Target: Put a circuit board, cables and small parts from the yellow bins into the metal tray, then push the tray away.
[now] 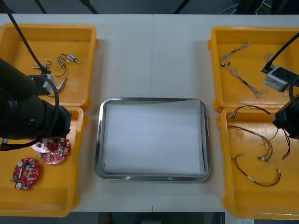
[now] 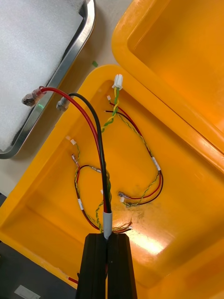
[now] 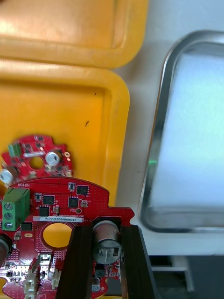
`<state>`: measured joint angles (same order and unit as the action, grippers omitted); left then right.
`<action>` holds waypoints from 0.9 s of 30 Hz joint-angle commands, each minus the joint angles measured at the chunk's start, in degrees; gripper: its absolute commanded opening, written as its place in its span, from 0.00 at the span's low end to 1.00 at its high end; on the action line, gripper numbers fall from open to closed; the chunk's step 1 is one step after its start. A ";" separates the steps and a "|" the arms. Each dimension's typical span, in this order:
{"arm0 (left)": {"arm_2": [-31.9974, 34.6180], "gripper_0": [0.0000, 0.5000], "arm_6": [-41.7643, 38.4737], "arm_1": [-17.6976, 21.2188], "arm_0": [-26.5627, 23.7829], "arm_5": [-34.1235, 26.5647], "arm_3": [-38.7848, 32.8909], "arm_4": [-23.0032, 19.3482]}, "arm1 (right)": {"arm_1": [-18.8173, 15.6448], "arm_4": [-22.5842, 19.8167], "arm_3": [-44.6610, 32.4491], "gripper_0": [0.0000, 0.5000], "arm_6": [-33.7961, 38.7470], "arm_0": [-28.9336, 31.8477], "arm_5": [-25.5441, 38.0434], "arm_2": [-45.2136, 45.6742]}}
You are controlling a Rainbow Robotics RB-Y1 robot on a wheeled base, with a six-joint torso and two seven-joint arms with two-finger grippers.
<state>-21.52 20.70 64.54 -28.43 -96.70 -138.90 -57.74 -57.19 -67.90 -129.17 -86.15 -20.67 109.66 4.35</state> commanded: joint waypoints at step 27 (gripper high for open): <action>-21.81 0.00 -11.91 -30.17 -12.17 -5.34 13.66 24.35 | -2.23 0.31 -1.43 0.00 0.37 -1.39 0.34 -0.13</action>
<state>-42.29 11.37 37.35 -38.14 -102.63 -126.22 -34.70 -57.23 -67.89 -129.18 -86.15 -20.68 109.75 4.34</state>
